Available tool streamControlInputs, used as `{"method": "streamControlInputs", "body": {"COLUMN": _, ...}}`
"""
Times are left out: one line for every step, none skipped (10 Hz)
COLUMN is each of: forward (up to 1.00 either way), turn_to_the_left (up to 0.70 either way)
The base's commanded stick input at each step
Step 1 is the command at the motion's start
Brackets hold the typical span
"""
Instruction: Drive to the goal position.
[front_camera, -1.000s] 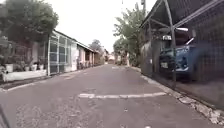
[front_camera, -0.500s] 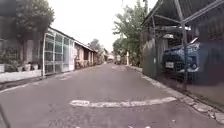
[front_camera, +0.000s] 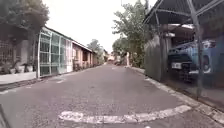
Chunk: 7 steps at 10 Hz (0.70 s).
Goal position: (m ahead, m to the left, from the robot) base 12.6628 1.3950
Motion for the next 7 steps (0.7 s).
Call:
{"method": "streamControlInputs", "body": {"forward": 0.7, "turn_to_the_left": 0.0}}
{"method": "streamControlInputs", "body": {"forward": 0.7, "turn_to_the_left": 0.0}}
{"method": "streamControlInputs", "body": {"forward": 0.7, "turn_to_the_left": 0.0}}
{"method": "streamControlInputs", "body": {"forward": 0.7, "turn_to_the_left": 0.0}}
{"method": "streamControlInputs", "body": {"forward": 0.7, "turn_to_the_left": 0.0}}
{"method": "streamControlInputs", "body": {"forward": 0.7, "turn_to_the_left": 0.0}}
{"method": "streamControlInputs", "body": {"forward": 0.7, "turn_to_the_left": 0.0}}
